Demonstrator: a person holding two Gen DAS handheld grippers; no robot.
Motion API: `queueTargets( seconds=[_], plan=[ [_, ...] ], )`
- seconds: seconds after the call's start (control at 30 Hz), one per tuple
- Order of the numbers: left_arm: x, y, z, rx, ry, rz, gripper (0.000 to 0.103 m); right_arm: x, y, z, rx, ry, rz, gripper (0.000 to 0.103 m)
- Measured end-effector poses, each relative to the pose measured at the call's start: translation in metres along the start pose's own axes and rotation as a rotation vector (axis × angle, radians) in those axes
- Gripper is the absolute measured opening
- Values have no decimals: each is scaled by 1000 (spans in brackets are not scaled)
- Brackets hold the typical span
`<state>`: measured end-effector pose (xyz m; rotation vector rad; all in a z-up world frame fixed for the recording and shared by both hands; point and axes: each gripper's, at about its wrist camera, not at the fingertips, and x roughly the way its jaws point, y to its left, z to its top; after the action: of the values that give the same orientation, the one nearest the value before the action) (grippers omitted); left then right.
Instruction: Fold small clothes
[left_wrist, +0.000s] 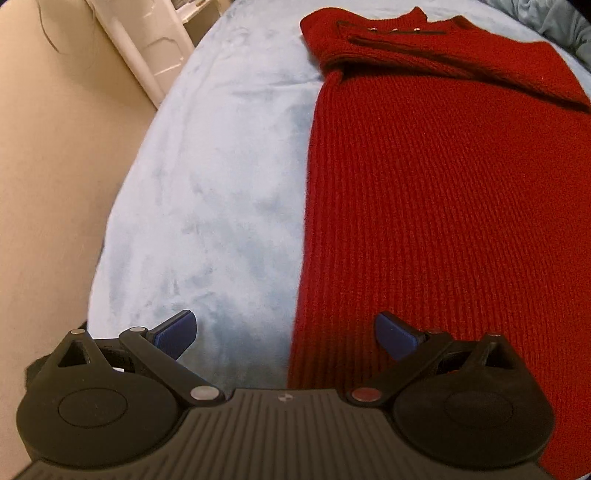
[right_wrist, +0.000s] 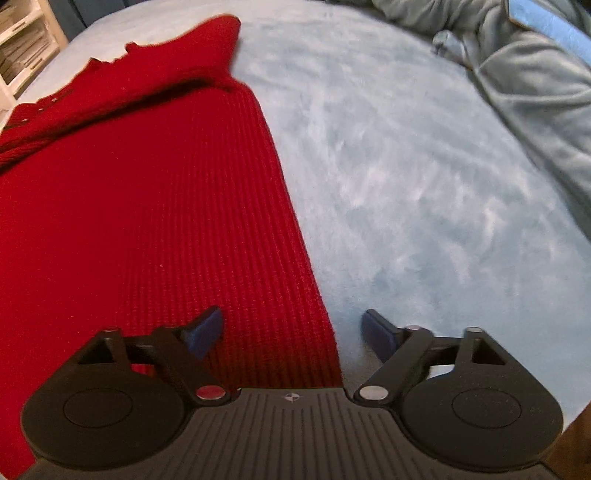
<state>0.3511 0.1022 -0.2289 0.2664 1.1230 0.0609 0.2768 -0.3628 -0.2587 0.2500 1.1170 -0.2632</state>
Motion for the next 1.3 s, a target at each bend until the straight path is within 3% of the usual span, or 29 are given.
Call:
queueTargets(
  seconds=[0.43,0.97,1.3],
  plan=[
    [9,12,-4,-87,0,-88,103,14,-7,1,41,3,37,102],
    [15,22,-6,-132,9,-147,103,14,-8,-2,41,-22,43,102],
    [15,21,-5,-141,18,-143,103,11,-7,-5,28,-26,57,102]
  ],
)
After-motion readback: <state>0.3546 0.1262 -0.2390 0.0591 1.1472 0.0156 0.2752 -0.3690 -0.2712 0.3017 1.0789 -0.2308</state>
